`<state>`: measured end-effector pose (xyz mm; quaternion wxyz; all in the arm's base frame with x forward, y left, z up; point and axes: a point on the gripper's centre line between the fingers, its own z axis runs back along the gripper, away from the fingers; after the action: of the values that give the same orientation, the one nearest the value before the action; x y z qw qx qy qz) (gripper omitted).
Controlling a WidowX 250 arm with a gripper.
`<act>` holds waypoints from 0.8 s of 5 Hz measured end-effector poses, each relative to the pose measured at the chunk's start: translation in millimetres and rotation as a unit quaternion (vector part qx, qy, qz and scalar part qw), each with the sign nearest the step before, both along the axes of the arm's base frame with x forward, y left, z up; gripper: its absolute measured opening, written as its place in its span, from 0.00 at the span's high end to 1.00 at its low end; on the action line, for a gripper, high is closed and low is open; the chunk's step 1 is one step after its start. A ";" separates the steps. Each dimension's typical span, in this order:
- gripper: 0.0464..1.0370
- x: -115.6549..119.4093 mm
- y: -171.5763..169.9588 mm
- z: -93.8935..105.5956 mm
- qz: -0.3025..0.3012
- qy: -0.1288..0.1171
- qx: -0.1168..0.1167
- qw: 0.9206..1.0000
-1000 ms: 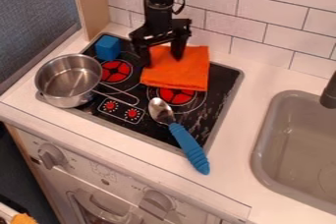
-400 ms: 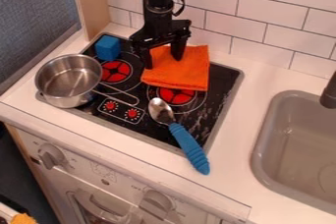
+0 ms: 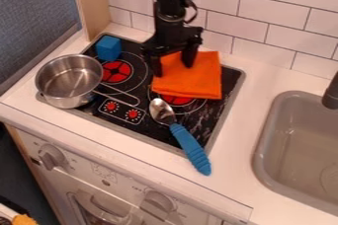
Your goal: Picked the orange cloth and put it between the cooktop and the sink
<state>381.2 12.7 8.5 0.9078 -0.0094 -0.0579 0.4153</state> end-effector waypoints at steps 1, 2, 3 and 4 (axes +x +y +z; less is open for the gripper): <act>0.04 -6.7 -24.7 -0.6 -0.010 0.005 0.000 1.000; 0.04 -13.7 -52.1 -1.2 -0.024 0.006 -0.002 1.000; 0.04 -17.8 -76.6 -0.1 -0.038 0.007 -0.002 0.999; 0.04 -26.1 -112.4 0.5 -0.075 0.012 -0.002 0.997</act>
<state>355.2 -99.6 8.9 0.9370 -0.0102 -0.0454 0.3462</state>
